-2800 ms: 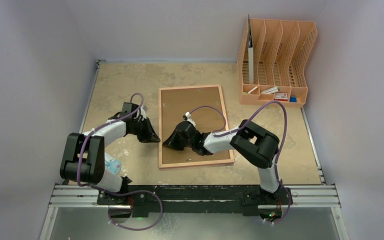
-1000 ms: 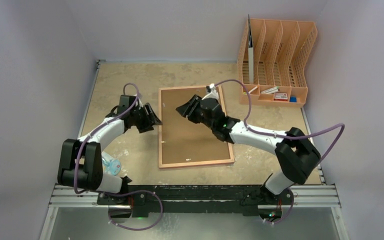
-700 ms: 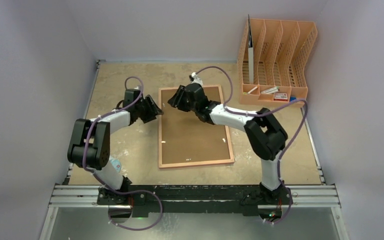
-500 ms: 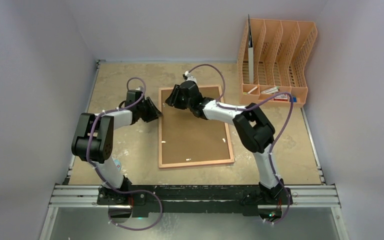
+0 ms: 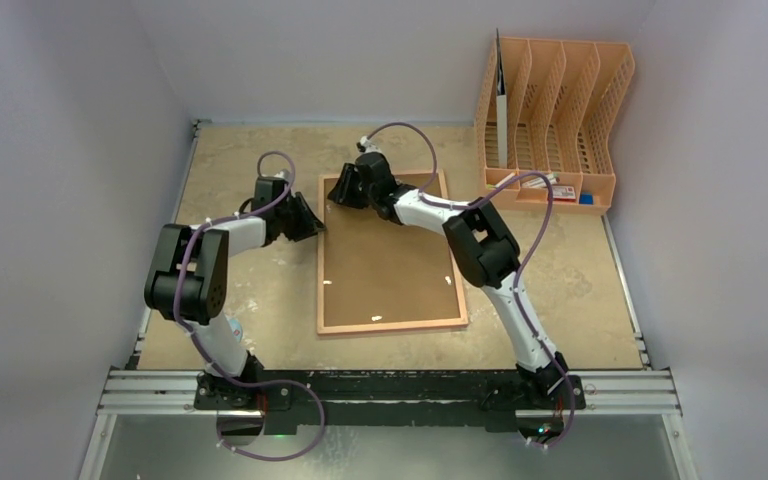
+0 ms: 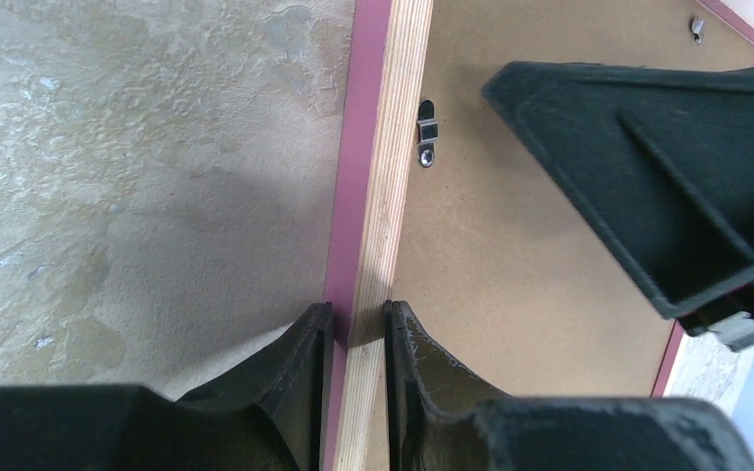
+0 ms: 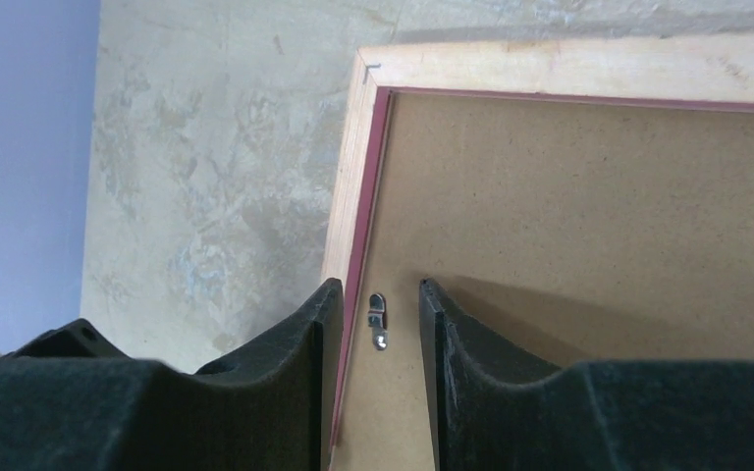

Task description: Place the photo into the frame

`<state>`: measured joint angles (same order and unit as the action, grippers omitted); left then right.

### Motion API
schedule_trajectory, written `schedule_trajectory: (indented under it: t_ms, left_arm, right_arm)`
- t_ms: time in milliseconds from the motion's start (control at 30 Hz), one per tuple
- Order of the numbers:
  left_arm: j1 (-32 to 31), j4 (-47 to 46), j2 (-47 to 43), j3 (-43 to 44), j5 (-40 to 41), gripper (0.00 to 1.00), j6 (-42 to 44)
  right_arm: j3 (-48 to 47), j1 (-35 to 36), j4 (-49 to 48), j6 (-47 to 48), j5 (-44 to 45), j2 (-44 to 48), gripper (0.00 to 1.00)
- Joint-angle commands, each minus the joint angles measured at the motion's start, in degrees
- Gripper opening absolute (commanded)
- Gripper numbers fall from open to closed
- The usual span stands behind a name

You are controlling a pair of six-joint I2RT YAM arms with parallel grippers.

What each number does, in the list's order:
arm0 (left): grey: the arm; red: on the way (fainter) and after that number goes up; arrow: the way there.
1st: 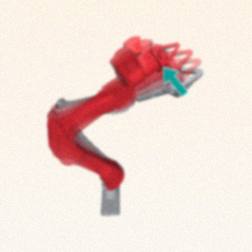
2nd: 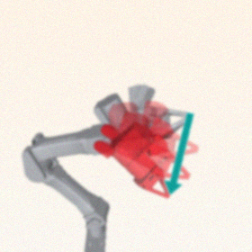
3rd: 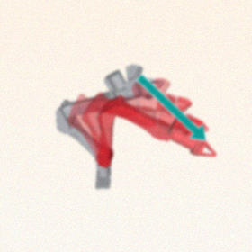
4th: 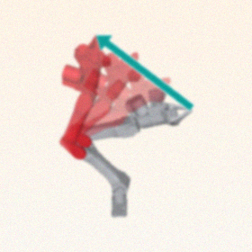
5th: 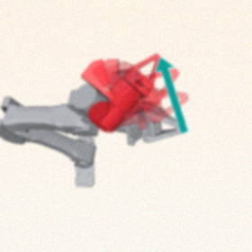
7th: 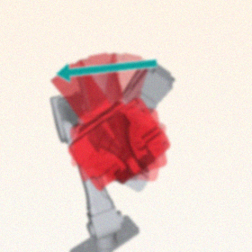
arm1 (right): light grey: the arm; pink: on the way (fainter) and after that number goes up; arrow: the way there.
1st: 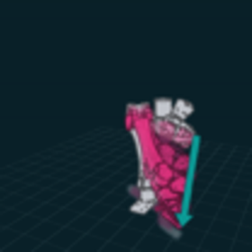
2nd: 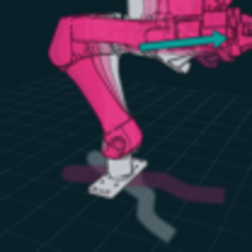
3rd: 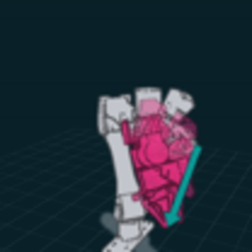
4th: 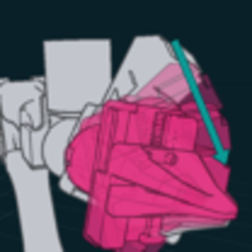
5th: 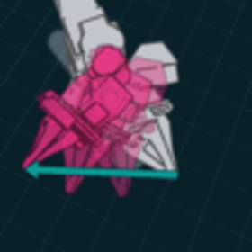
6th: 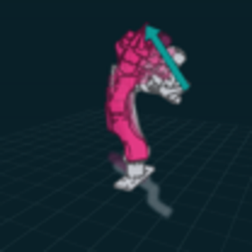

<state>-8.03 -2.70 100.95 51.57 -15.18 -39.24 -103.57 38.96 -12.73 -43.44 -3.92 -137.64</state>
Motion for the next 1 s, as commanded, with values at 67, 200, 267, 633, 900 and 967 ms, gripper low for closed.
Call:
schedule_trajectory:
  t_ms: [67,200,267,633,900,967]
  left_arm:
    - [-0.05,-0.68,1.54,2.39,2.44,0.07,1.62]
    - [-0.10,-1.18,1.49,2.39,1.35,0.06,1.36]
    - [-0.05,-1.42,1.65,2.56,1.08,0.06,1.36]
    - [0.02,-2.32,2.69,3.10,-2.91,0.06,0.35]
    - [0.01,-1.87,3.22,3.14,-2.70,0.05,0.66]
    - [-0.03,-1.83,3.29,3.29,-2.66,0.05,0.74]
  right_arm:
    - [-2.76,-0.02,-0.23,1.78,-4.95,-1.41,0.37]
    - [-1.84,-0.02,-1.26,2.34,-6.42,-1.85,0.35]
    - [-2.44,-0.02,-1.21,2.47,-7.27,-2.51,0.35]
    - [-3.95,-0.56,-1.09,1.63,-11.75,-5.08,0.33]
    - [-4.19,-1.82,-2.92,-0.23,-17.63,-6.81,0.30]
    - [-4.34,-1.95,-2.91,-0.24,-18.75,-7.14,0.30]
